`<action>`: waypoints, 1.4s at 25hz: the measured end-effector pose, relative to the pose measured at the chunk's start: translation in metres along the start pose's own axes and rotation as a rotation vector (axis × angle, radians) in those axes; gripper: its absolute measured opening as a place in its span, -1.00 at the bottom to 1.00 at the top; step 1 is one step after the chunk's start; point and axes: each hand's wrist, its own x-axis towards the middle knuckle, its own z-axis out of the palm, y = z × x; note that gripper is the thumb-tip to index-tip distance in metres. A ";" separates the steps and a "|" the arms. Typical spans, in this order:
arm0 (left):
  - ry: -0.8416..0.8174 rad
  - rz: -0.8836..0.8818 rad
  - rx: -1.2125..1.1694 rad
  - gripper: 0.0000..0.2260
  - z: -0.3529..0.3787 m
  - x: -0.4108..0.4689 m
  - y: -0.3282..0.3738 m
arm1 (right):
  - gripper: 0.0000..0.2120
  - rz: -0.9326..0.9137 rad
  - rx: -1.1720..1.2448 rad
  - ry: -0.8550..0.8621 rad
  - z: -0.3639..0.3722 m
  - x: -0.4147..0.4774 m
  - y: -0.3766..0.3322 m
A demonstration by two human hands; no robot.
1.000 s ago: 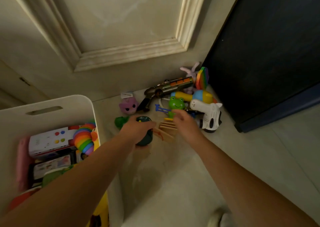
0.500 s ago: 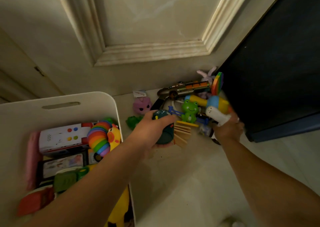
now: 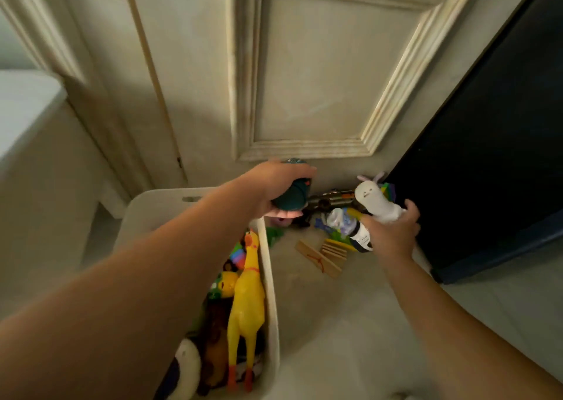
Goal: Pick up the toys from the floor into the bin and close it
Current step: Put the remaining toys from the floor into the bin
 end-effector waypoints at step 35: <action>0.199 -0.030 -0.258 -0.68 -0.199 -0.081 -0.135 | -0.29 -0.579 -0.825 -0.847 0.213 -0.204 -0.037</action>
